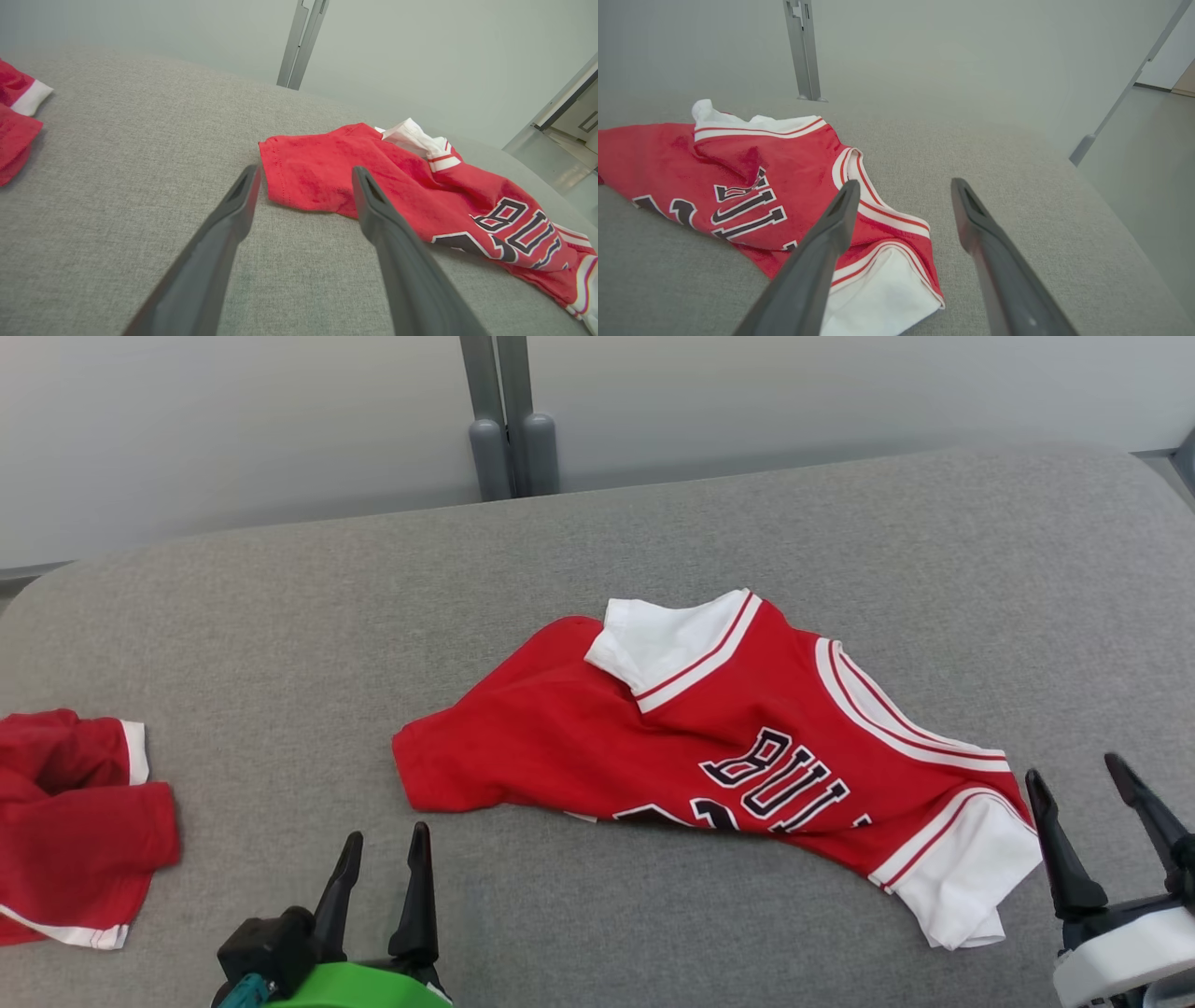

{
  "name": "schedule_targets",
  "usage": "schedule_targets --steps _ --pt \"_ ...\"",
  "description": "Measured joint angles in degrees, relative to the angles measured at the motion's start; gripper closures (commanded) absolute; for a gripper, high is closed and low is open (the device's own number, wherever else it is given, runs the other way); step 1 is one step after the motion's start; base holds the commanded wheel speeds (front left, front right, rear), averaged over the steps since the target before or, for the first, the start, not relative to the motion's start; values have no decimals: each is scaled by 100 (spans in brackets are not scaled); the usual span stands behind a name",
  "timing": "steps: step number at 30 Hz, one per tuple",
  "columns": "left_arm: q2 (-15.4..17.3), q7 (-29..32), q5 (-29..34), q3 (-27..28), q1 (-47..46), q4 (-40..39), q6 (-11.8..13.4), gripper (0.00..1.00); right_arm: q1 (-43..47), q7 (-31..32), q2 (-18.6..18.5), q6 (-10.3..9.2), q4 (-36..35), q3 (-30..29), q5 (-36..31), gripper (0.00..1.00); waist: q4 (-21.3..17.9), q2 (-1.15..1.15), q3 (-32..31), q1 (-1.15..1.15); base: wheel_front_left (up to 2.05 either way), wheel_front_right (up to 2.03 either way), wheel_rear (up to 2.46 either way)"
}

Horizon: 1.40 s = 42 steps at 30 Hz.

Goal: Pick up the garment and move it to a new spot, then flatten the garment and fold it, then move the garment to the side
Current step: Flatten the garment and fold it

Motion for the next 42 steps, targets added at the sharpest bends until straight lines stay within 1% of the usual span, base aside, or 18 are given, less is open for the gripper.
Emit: schedule_targets --steps 2,4,6,8,10,13,18,23,24,25,26,27,30,31,33,37,40,42 --pt "2 -2 34 5 -91 134 -44 0 -53 -710 143 0 -108 43 -204 0 -83 0 -10 0 0 0 0" --pt "0 -1 74 3 -224 345 -69 0 -59 -1051 216 0 -108 211 -504 0 -187 0 -10 0 0 0 0" --pt "1 0 91 -3 -382 661 -69 0 -115 -1113 409 0 -88 260 -631 0 -283 0 0 0 0 0 0" --pt "-4 -1 44 53 -521 944 -32 0 -227 -1127 614 1 -270 357 -838 0 -383 0 17 0 0 0 0" --pt "1 -1 -14 132 -684 1255 37 0 -292 -1135 906 1 -410 361 -862 0 -488 0 41 0 0 0 0" --pt "-1 -1 -142 235 -881 1645 132 0 -210 -1135 1158 1 -407 455 -869 0 -620 0 79 0 0 0 0" --pt "-3 -1 -268 282 -1244 2199 158 0 -215 -1135 1316 1 -409 627 -838 0 -775 0 215 0 0 0 0" --pt "-4 -1 -278 387 -1523 2579 121 0 -268 -1135 1347 1 -382 709 -824 0 -904 0 335 0 0 0 0" --pt "-2 0 -294 424 -1555 2633 121 15 -278 -1135 1346 1 -387 704 -825 0 -930 0 352 0 0 0 0" --pt "-1 -1 -311 460 -1568 2630 98 56 -285 -1135 1347 1 -393 691 -825 0 -948 0 365 0 0 0 0" --pt "-2 -1 -291 509 -1580 2581 60 87 -290 -1135 1346 1 -402 678 -825 0 -966 0 380 0 0 0 0" --pt "-1 0 -268 543 -1594 2526 25 100 -291 -1135 1343 1 -401 681 -825 0 -984 0 392 0 0 0 0" --pt "0 0 -344 597 -1592 2038 -113 100 -294 -1135 1337 1 -427 656 -825 0 -1015 0 428 0 0 0 0" --pt "0 0 -405 538 -1540 1239 -169 100 -318 -1135 1335 1 -445 603 -824 0 -1030 0 471 0 0 0 0" --pt "1 -1 -438 387 -1436 508 -164 100 -318 -1135 1352 1 -438 553 -809 0 -1040 0 495 0 0 0 0" --pt "-4 0 -433 -112 -1345 -946 11 100 -301 -1136 1424 1 -444 503 -700 0 -978 0 558 0 0 0 0" --pt "-3 379 -187 -488 -1263 -2014 218 100 -269 -1135 1472 1 -467 486 -643 0 -869 0 607 0 0 0 0" --pt "4 637 -26 -693 -1263 -2644 276 100 -268 -1135 1495 1 -464 503 -628 0 -795 0 643 0 0 0 0"
